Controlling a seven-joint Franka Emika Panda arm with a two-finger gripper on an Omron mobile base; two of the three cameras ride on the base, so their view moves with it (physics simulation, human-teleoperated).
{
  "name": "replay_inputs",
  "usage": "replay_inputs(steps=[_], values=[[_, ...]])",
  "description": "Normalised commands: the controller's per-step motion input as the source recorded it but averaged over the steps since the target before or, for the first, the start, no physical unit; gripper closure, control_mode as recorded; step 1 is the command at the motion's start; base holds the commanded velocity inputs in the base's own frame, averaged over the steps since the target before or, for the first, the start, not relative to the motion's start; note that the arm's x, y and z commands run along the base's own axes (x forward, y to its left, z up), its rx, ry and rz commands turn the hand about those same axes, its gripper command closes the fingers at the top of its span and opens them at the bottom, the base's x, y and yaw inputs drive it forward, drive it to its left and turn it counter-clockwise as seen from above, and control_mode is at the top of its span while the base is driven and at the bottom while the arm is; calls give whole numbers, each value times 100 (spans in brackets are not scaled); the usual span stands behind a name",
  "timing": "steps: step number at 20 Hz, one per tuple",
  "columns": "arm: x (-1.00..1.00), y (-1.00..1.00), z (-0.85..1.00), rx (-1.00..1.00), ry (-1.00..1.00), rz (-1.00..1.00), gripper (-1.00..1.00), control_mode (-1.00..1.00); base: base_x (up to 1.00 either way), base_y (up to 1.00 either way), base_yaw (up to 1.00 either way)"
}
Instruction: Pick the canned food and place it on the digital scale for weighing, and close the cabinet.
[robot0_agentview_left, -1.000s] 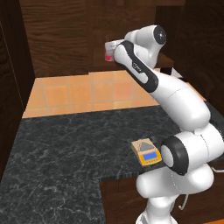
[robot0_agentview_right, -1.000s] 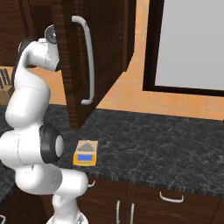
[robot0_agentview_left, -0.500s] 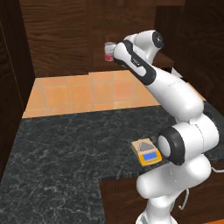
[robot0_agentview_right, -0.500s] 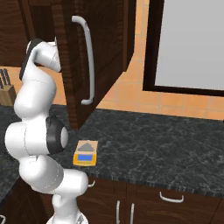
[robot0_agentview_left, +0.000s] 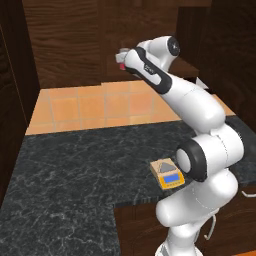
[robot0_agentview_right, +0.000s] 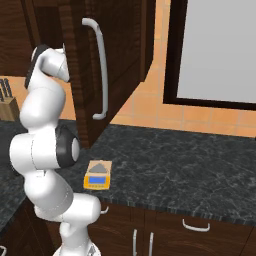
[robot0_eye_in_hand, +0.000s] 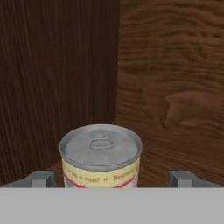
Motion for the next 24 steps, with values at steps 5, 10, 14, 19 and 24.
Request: replay_inputs(steps=[5, 10, 14, 19, 24], values=[[8, 23, -9, -2, 0, 0, 100, -100, 0, 0, 0], [5, 21, -6, -2, 0, 0, 100, -100, 0, 0, 0], [8, -3, 0, 0, 6, 2, 100, -100, 0, 0, 0], [-52, -20, 0, 2, -13, 0, 100, -100, 0, 0, 0], [-91, 0, 0, 0, -32, 0, 100, -100, 0, 0, 0]])
